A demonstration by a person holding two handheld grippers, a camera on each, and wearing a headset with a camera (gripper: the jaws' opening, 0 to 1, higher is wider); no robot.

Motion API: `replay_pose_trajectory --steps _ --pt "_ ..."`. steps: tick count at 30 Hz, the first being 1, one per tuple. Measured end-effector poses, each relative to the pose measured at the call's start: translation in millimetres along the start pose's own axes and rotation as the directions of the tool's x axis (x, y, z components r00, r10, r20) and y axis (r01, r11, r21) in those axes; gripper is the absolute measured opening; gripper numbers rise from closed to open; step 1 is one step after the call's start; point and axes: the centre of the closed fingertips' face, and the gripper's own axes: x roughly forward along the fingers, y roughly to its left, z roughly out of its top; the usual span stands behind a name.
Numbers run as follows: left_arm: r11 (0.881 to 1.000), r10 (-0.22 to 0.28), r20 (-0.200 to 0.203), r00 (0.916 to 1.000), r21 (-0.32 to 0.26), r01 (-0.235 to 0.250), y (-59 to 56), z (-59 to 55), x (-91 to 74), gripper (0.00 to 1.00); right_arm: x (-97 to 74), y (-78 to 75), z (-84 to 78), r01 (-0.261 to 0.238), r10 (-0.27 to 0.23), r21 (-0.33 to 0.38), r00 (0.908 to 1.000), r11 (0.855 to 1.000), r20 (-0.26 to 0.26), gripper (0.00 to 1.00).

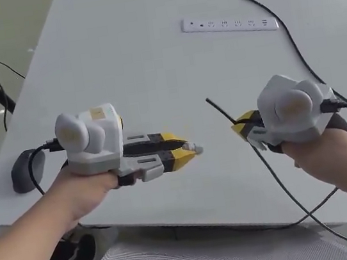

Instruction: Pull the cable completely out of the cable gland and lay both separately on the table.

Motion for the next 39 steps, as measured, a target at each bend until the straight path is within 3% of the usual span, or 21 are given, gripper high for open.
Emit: replay_pose_trajectory --steps 12,16,20,23,25,34,39 --pt "1.0 0.003 -0.02 0.9998 -0.026 -0.004 15.1 -28.5 -5.4 0.15 35.3 0.9 46.5 -0.024 0.022 -0.08 0.9996 0.996 -0.018 0.0" --pt "0.999 0.003 -0.029 0.9996 -0.039 -0.004 22.2 -38.5 -6.9 0.15 49.9 2.8 54.1 -0.036 0.032 -0.115 0.9989 0.993 -0.035 0.0" --pt "0.999 0.007 -0.024 0.9997 -0.033 -0.007 27.1 -41.6 -10.6 0.15 62.6 4.9 61.7 -0.038 0.033 -0.133 0.9985 0.99 -0.044 0.0" --pt "0.999 0.011 -0.032 0.9994 -0.032 -0.012 32.3 -45.9 -12.5 0.15 71.0 5.5 76.8 -0.026 0.026 -0.108 0.9997 0.994 -0.004 0.0" --pt "0.999 0.013 -0.033 0.9994 -0.034 -0.014 35.4 -48.0 -14.1 0.15 80.7 1.1 82.4 -0.026 0.025 -0.113 0.9997 0.993 -0.005 0.0" --pt "0.998 0.032 -0.04 0.9987 -0.059 -0.034 55.2 -66.1 -21.2 0.15 110.9 25.2 90.6 -0.085 0.082 -0.122 0.9961 0.989 -0.033 0.0" --pt "0.997 0.025 -0.08 0.9964 -0.066 -0.031 60.5 -84.0 -21.3 0.15 130.4 42.1 87.9 -0.132 0.122 -0.171 0.9902 0.976 -0.068 0.0"
